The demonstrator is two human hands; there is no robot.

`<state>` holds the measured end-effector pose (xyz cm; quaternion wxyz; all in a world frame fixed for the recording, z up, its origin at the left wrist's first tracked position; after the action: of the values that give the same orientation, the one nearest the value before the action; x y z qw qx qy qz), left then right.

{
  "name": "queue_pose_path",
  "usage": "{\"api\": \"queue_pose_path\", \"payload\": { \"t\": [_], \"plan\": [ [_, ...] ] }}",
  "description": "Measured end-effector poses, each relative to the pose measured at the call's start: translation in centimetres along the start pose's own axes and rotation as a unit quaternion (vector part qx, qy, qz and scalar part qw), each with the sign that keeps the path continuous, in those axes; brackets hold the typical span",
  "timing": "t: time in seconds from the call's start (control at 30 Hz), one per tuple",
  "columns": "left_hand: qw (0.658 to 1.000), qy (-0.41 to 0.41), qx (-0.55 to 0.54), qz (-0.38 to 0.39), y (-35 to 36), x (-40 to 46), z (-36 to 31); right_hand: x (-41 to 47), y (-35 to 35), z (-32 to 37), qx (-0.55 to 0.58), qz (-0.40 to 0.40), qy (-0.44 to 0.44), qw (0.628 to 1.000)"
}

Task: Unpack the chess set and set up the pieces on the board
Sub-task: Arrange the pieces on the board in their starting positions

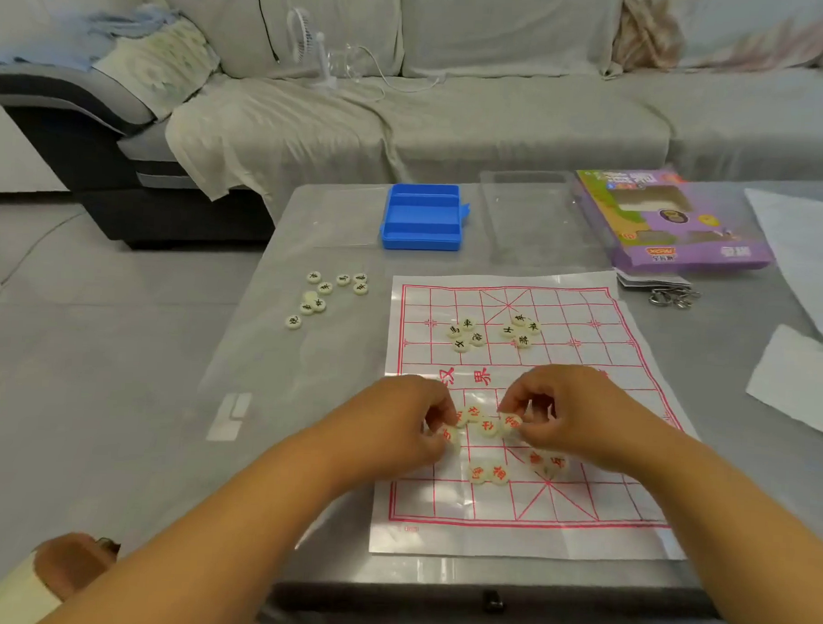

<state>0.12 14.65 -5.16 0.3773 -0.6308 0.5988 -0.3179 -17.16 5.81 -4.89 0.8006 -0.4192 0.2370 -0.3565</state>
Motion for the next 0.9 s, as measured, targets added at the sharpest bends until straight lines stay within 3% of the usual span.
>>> {"api": "queue_pose_path", "payload": {
  "t": [0.3, 0.43, 0.57, 0.67, 0.77, 0.9],
  "plan": [
    [0.997, 0.036, 0.062, -0.019, 1.1, -1.4, -0.5, -1.4, 1.0, -0.2, -0.056, 0.002, -0.055, 0.997],
    [0.991, -0.044, 0.018, -0.127, -2.3, 0.0, 2.7, 0.4, 0.1, 1.0, -0.034, -0.046, -0.051, 0.997],
    [0.957, -0.146, 0.003, -0.252, -5.0, 2.4, 8.6, 4.9, 0.9, 3.9, -0.027, -0.068, -0.084, 0.994],
    [0.934, -0.203, -0.016, -0.294, -6.1, 4.7, 12.7, 9.0, 2.3, 5.9, -0.036, -0.069, -0.099, 0.992],
    [0.928, -0.229, -0.017, -0.292, -6.6, 7.1, 15.3, 12.7, 4.0, 7.3, -0.047, -0.069, -0.102, 0.991],
    [0.951, -0.219, -0.054, -0.213, -7.1, 9.8, 16.9, 16.9, 5.6, 8.2, -0.062, -0.082, -0.104, 0.989]
  ]
}}
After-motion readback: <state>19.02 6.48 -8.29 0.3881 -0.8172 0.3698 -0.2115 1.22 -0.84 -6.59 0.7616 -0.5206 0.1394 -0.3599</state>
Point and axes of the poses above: each hand's wrist, its own x-axis towards the middle knuckle, its own y-axis out of the palm, z = x × y, the point moved 2 cm from there along x, towards the middle knuckle, and after that the axes turned 10 degrees about -z, right-handed, at the moved point
